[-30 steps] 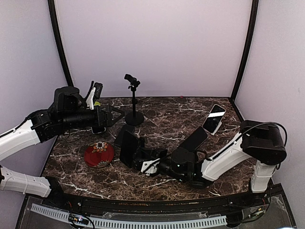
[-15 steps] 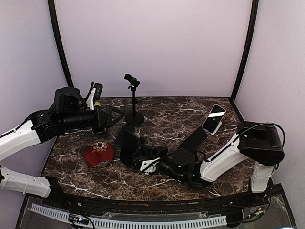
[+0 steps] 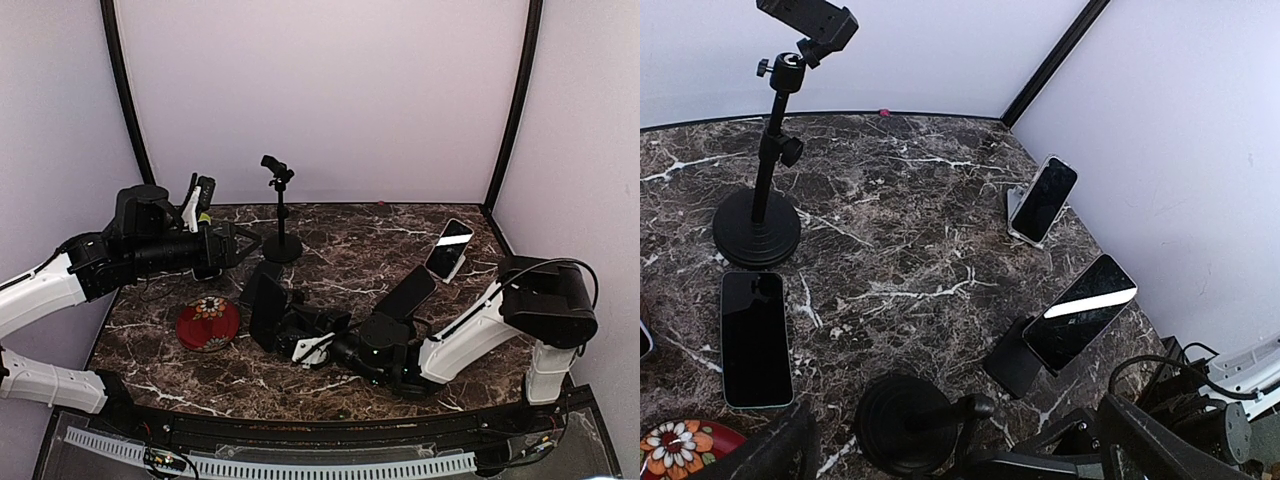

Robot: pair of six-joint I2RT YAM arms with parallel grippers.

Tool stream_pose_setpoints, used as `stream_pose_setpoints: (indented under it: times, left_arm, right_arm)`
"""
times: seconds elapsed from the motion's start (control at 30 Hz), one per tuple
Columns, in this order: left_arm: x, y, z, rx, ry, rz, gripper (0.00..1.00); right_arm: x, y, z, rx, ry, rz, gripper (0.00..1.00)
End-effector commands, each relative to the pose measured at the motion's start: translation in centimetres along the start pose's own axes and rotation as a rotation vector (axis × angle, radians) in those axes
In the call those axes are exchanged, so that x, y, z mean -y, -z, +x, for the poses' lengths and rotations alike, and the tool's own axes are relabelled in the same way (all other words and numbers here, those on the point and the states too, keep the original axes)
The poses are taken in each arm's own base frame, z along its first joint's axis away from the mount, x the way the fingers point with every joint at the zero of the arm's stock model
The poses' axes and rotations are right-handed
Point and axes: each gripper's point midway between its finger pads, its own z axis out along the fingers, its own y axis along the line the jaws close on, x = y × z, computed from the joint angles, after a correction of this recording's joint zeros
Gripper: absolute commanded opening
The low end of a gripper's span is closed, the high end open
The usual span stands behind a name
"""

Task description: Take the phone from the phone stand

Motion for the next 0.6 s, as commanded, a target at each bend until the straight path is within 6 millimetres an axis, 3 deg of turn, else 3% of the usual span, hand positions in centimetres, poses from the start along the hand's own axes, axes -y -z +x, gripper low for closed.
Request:
stream_pose_setpoints:
  times: [0.0,0.33,0.57]
  left_arm:
    - [0.2,0.0,-0.3,0.019,-0.001,0.005,0.99]
    - [-0.1,0.0,-0.4,0.024,-0.004,-0.009,0.99]
    - [-0.1,-0.3,-0.2,0.016,-0.001,-0.009,0.99]
  right_arm:
    - [-0.2,-0.2,-1.4,0.046,-0.031,0.005,0.46]
    - [-0.7,-0.2,-1.3,0.034,-0.019,0.019,0.5]
    - [0.8,0.1,-2.4,0.055,-0.044,0.084,0.49]
